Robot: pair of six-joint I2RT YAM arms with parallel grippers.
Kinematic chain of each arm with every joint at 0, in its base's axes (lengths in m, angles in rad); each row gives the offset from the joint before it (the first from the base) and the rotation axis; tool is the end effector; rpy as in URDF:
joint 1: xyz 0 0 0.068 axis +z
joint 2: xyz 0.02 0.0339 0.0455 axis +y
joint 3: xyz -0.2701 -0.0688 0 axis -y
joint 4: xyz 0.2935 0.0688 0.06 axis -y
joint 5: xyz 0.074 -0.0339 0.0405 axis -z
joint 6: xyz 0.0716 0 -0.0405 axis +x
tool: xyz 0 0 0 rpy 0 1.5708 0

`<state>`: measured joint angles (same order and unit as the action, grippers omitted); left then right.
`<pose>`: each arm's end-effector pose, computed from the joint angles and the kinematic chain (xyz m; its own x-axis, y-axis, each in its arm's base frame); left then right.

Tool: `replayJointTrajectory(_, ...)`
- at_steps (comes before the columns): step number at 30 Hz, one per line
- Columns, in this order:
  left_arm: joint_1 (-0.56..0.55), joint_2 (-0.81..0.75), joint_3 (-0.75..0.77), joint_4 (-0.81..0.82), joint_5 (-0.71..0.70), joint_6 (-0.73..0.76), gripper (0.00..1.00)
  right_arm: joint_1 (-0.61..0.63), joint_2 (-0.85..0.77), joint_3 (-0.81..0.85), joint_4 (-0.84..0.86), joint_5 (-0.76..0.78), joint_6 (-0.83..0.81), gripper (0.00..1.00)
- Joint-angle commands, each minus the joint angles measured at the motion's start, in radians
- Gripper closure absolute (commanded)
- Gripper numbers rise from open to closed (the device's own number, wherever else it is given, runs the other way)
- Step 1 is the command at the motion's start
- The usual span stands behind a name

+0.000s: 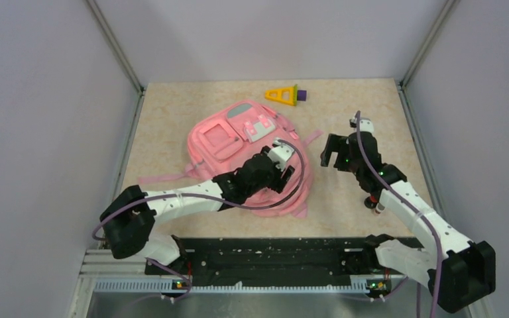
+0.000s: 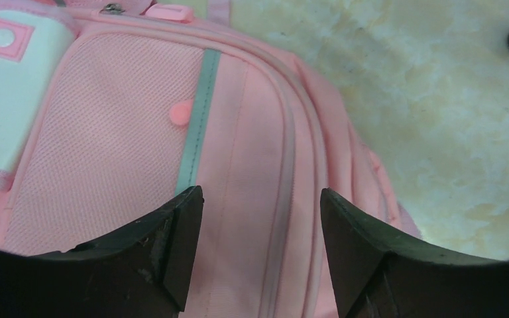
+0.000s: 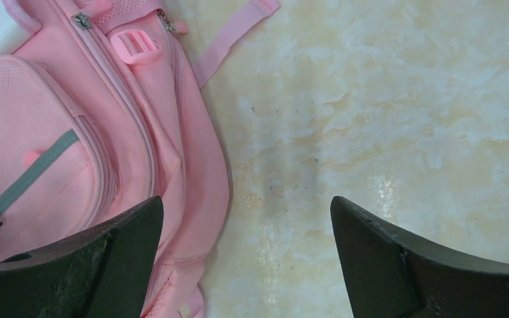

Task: Pack the student bag
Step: Unzip the student bag at the center of the board, then pick up the personal item from the center of the board.

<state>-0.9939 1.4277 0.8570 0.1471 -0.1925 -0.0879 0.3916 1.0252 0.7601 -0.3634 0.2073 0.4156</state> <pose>0.2255 -0.3214 0.2135 -0.2872 0.2834 -0.9150 0.7051 0.7091 -0.0017 0.2786 0.0991 0.2407 -0.5858 0.1855 -0.7889 0.0185 0.9762 0.2159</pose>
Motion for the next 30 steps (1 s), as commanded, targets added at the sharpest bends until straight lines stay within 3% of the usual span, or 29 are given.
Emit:
replayJointTrajectory(1,-0.004,0.029,0.043,-0.029,-0.149,0.080,0.30,-0.011,-0.042,-0.005,0.018,-0.003,-0.015,0.06)
replayJointTrajectory(8,-0.008,0.043,0.059,-0.072,-0.314,0.131,0.32,-0.012,-0.061,-0.012,0.009,0.000,-0.014,0.06)
replayJointTrajectory(11,-0.009,0.046,0.063,-0.082,-0.312,0.124,0.34,-0.012,-0.067,-0.012,0.003,0.000,-0.014,0.06)
replayJointTrajectory(17,-0.009,0.066,0.065,-0.103,-0.345,0.093,0.53,-0.013,-0.090,-0.021,-0.009,0.014,-0.014,0.06)
replayJointTrajectory(21,-0.009,0.087,0.078,-0.128,-0.386,0.092,0.40,-0.013,-0.117,-0.024,-0.025,0.033,-0.020,0.07)
replayJointTrajectory(25,-0.009,0.121,0.084,-0.140,-0.414,0.099,0.37,-0.016,-0.127,-0.025,-0.036,0.069,-0.026,0.04)
replayJointTrajectory(26,-0.010,0.127,0.085,-0.141,-0.427,0.101,0.42,-0.022,-0.126,-0.026,-0.038,0.072,-0.025,0.04)
replayJointTrajectory(30,-0.011,0.111,0.066,-0.115,-0.471,0.096,0.83,-0.063,-0.127,-0.045,-0.041,0.073,-0.012,0.04)
